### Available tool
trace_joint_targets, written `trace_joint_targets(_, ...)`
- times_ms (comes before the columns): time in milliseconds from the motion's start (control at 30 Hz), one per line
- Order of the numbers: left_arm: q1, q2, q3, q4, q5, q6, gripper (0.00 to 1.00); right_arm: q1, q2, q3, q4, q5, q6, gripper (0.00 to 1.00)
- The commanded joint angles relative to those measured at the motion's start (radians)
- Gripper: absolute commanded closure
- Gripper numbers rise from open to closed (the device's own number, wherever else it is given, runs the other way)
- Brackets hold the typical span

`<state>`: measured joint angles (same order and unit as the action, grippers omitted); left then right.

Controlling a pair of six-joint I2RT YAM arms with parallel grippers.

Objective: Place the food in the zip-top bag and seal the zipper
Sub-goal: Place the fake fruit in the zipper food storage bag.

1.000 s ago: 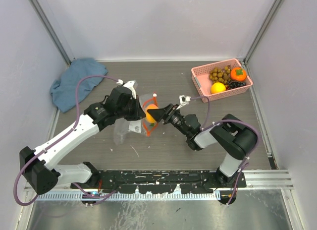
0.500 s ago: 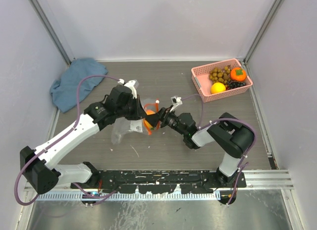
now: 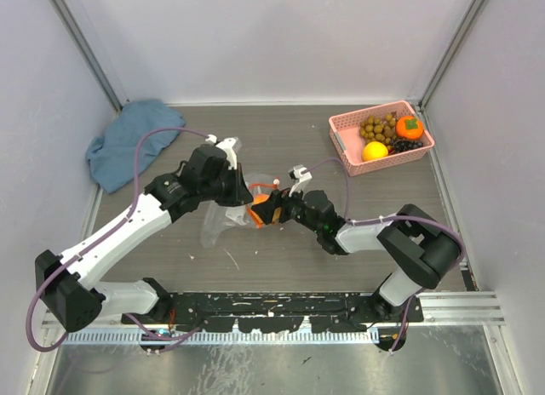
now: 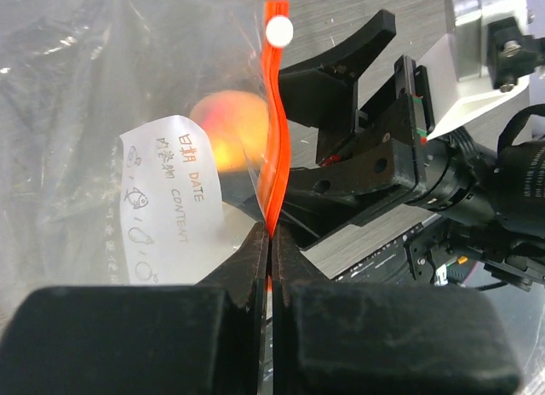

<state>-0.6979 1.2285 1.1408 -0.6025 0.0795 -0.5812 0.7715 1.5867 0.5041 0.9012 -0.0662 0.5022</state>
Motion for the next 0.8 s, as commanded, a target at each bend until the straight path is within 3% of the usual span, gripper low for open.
trace_joint_targets(0, 0.008, 0.029, 0.033, 0.051, 0.091, 0.022, 1.0, 0.003, -0.053, 0.03, -0.009, -0.036, -0.054, 0.43)
trace_joint_targets(400, 0.007, 0.024, 0.017, 0.096, 0.173, 0.027, 1.0, 0.003, 0.055, 0.038, 0.281, -0.149, 0.098, 0.41)
trace_joint_targets(767, 0.008, 0.027, -0.003, 0.155, 0.228, 0.006, 1.0, 0.003, 0.166, 0.088, 0.306, -0.145, 0.116, 0.35)
